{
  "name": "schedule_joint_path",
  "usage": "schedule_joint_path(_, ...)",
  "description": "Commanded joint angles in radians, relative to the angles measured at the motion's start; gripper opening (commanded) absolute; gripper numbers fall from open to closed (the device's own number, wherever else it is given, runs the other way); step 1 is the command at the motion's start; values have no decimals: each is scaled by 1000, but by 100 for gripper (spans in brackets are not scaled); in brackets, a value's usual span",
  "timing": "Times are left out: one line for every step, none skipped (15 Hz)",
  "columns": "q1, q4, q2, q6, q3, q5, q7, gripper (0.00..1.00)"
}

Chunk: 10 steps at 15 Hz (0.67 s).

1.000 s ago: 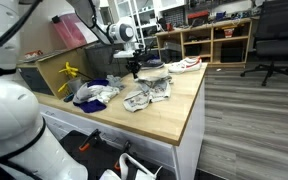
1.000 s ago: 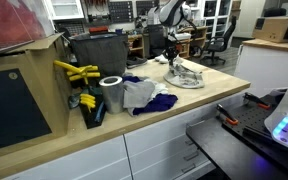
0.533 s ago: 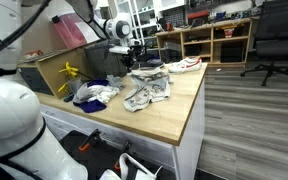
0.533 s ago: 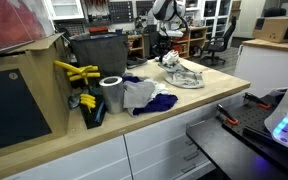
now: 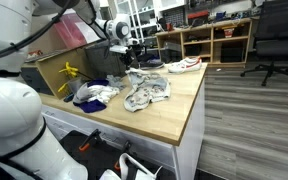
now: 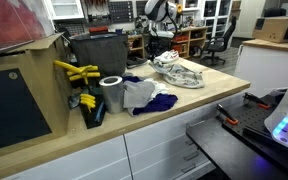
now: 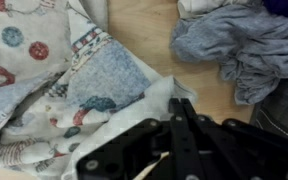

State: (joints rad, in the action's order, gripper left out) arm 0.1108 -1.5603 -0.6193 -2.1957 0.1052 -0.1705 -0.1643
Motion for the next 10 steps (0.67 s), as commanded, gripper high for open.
schedule_joint_path(23,94,-55,38,4,-14,-32,1)
schedule_joint_path(26,106,-65,38,6,-18,-34,1)
schedule_joint_path(30,117,-74,39,8,-20,-37,1)
schedule_joint_path(32,125,-83,41,12,-25,-41,1)
schedule_joint_path(33,136,-91,49,17,-32,-45,1)
schedule_joint_path(31,145,-99,56,24,-45,-43,1)
schedule_joint_path(25,154,-107,69,35,-65,-36,1)
schedule_joint_path(20,163,-114,84,45,-87,-32,1)
schedule_joint_path(12,172,-121,103,57,-114,-26,1)
schedule_joint_path(4,181,-128,121,67,-139,-20,1)
